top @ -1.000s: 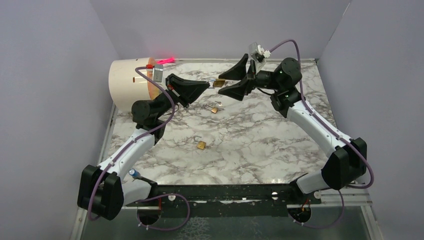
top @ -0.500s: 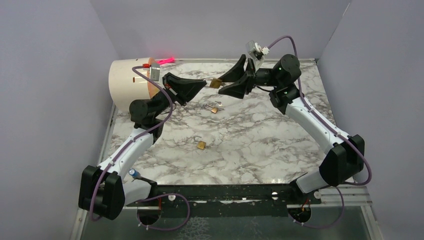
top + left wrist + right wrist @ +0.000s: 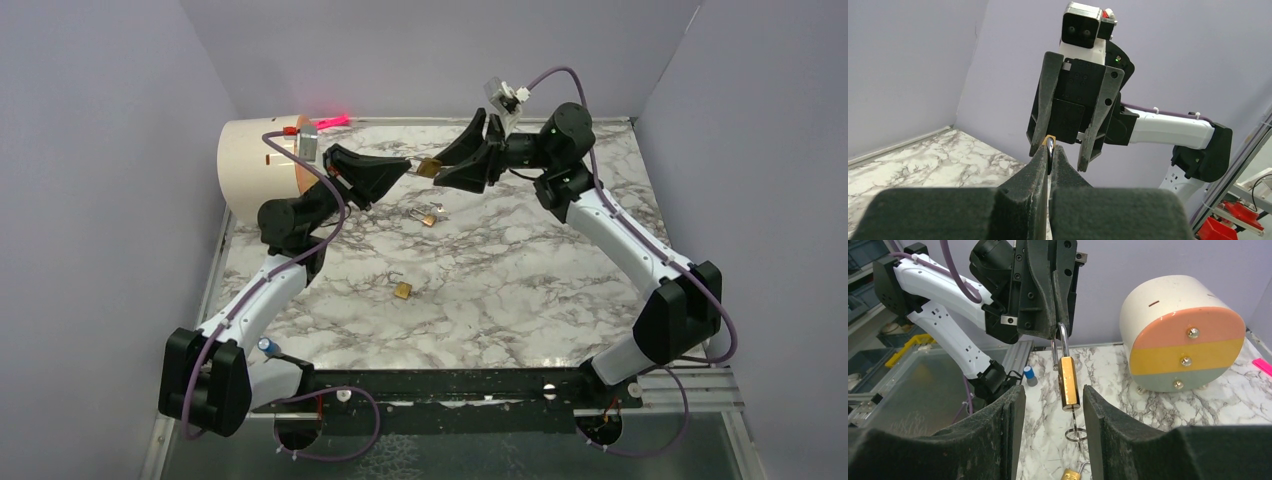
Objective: Lock with the key
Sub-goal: Lock the lock.
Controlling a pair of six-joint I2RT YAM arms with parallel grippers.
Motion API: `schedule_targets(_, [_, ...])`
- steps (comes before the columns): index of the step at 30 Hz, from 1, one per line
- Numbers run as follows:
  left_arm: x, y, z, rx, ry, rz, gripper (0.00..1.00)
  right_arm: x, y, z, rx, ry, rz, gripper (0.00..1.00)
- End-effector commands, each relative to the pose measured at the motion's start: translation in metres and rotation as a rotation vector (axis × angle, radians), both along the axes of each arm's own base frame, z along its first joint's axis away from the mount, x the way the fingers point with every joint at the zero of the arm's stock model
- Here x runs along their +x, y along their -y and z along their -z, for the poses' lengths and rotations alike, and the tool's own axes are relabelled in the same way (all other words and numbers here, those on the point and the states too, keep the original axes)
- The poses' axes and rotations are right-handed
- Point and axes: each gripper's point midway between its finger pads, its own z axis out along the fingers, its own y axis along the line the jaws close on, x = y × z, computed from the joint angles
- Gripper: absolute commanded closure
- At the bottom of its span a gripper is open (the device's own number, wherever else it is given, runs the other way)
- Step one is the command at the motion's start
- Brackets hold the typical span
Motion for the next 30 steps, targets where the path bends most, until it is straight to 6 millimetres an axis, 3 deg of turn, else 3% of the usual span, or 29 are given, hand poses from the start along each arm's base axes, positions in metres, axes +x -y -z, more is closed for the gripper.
schedule_targets(1, [-0.008,-0.002,-0.012,-0.020,0.059,0.020,1.00,0.000,-0.001,-0.005,-0.010,-0.025,-0.029,0.50])
schedule_targets(13, [-0.010,-0.002,-0.014,-0.031,0.064,0.033,1.00,0.006,-0.004,0.002,-0.025,-0.070,-0.025,0.50])
schedule_targets(19, [-0.011,-0.001,-0.011,-0.032,0.059,0.041,1.00,0.008,-0.006,0.005,-0.021,-0.081,-0.033,0.55])
schedule_targets(23, [-0.010,-0.001,-0.007,-0.033,0.053,0.041,1.00,0.008,-0.007,0.005,-0.019,-0.088,-0.041,0.60])
schedule_targets(30, [-0.009,-0.001,-0.004,-0.029,0.047,0.043,1.00,0.005,-0.010,0.005,-0.015,-0.102,-0.067,0.80])
